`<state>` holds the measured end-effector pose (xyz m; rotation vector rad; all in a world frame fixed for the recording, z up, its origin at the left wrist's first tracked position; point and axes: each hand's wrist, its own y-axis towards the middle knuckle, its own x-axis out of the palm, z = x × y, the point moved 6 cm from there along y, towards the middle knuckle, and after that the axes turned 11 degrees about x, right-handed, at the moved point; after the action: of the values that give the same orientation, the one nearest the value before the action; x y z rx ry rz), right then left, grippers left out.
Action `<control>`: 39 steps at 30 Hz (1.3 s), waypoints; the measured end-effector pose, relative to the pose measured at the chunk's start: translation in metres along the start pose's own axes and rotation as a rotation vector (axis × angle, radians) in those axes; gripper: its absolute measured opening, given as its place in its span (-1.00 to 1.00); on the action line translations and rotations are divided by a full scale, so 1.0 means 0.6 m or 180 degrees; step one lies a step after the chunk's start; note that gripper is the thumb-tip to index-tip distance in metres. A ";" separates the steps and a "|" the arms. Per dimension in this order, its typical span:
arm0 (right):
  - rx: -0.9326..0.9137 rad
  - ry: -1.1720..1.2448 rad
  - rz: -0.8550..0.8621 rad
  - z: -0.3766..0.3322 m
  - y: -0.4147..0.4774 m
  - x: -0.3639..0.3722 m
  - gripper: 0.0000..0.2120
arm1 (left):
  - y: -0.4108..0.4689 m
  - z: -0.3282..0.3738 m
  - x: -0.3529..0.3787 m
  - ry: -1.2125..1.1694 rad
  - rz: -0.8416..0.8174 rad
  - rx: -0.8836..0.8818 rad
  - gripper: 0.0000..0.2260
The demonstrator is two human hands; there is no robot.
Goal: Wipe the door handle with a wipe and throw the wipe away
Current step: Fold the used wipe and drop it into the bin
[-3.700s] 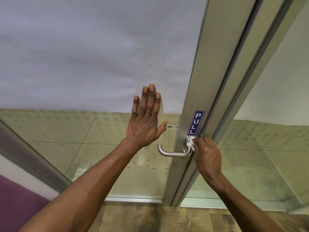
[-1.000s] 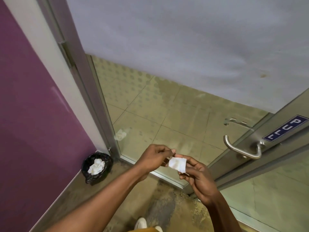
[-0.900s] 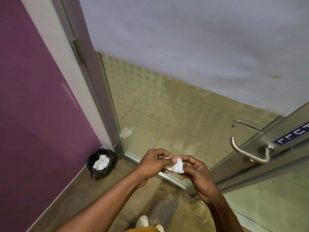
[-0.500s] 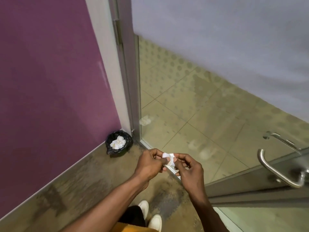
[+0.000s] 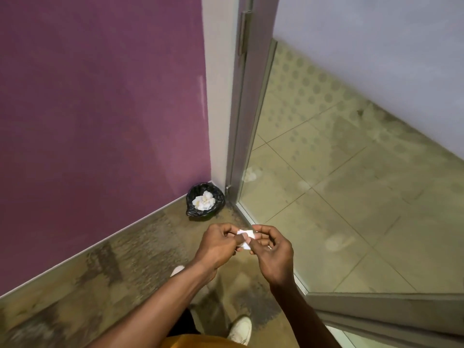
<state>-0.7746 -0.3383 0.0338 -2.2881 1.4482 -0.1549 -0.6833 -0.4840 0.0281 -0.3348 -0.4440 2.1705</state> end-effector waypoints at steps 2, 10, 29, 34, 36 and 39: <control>0.0147 0.0093 -0.0017 -0.002 0.017 0.036 -0.74 | 0.021 -0.006 -0.039 0.0009 0.0206 -0.0009 -0.86; 0.0620 0.0293 -0.0319 -0.018 0.068 0.208 -0.84 | 0.124 -0.019 -0.198 -0.0090 0.0176 -0.0016 -0.92; 0.0438 -0.2074 0.0063 0.082 0.284 0.376 -0.82 | 0.312 -0.220 -0.501 0.2953 -0.1073 -0.0473 -0.76; 0.0291 -0.2182 -0.0057 0.132 0.387 0.398 -0.79 | 0.373 -0.294 -0.507 0.2483 -0.0568 -0.0682 -0.72; 0.0274 -0.2224 -0.0104 0.164 0.442 0.416 -0.78 | 0.411 -0.332 -0.501 0.2443 -0.0515 -0.0715 -0.70; 0.0152 -0.2244 -0.0242 0.218 0.525 0.449 -0.67 | 0.473 -0.388 -0.493 0.2504 -0.0367 -0.0796 -0.69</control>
<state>-0.8760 -0.6531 -0.2481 -2.0430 0.9719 0.5370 -0.6213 -0.8354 -0.2796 -1.2074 -0.2668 1.6938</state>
